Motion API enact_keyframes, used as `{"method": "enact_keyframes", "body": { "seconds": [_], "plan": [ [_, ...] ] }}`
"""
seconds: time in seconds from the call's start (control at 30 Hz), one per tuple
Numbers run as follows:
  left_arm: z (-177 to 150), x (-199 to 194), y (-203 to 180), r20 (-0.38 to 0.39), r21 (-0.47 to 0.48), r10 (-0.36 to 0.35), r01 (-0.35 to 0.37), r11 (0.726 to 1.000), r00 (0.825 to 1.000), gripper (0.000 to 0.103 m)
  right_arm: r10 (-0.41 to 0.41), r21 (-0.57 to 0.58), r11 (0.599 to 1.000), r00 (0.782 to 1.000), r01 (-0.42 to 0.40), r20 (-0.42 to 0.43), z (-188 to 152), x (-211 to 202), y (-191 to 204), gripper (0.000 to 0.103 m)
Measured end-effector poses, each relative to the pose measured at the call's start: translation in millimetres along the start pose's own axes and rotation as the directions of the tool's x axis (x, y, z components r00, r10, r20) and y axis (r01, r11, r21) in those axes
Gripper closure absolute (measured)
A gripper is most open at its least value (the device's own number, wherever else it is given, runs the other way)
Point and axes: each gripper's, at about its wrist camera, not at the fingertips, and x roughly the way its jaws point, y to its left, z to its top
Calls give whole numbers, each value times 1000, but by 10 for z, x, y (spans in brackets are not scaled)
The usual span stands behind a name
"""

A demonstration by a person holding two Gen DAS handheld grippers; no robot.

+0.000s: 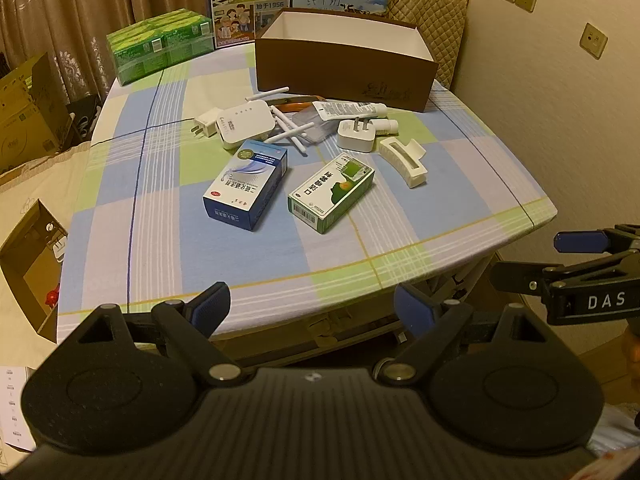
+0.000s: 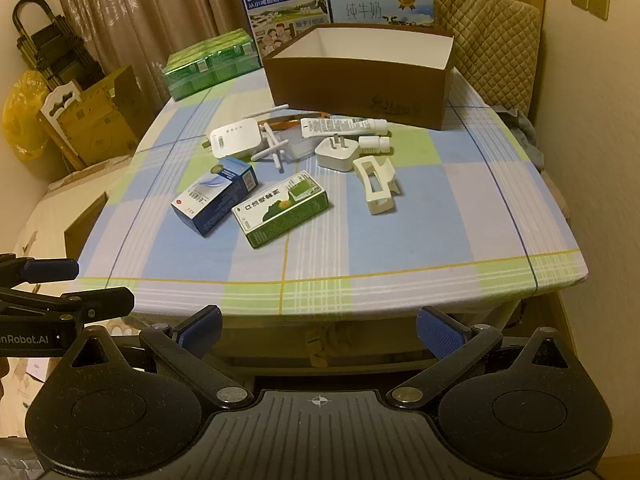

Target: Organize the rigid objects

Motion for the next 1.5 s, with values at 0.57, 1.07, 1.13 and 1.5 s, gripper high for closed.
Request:
{"method": "enact_keyframes", "body": {
  "seconds": [0.57, 1.07, 1.13, 1.5],
  "plan": [
    [11, 28, -32, -2, 6, 0, 0, 1000, 1000, 16, -1, 2, 1000, 1000, 1, -2, 54, 60, -5, 2],
    [12, 29, -37, -3, 6, 0, 0, 1000, 1000, 16, -1, -1, 1000, 1000, 1, -3, 61, 68, 0, 2],
    [16, 30, -34, -3, 6, 0, 0, 1000, 1000, 16, -2, -2, 1000, 1000, 2, -3, 70, 76, -3, 2],
    [19, 30, -27, -4, 7, -1, 1, 1000, 1000, 16, -4, -3, 1000, 1000, 4, -4, 84, 106, 19, 2]
  ]
}}
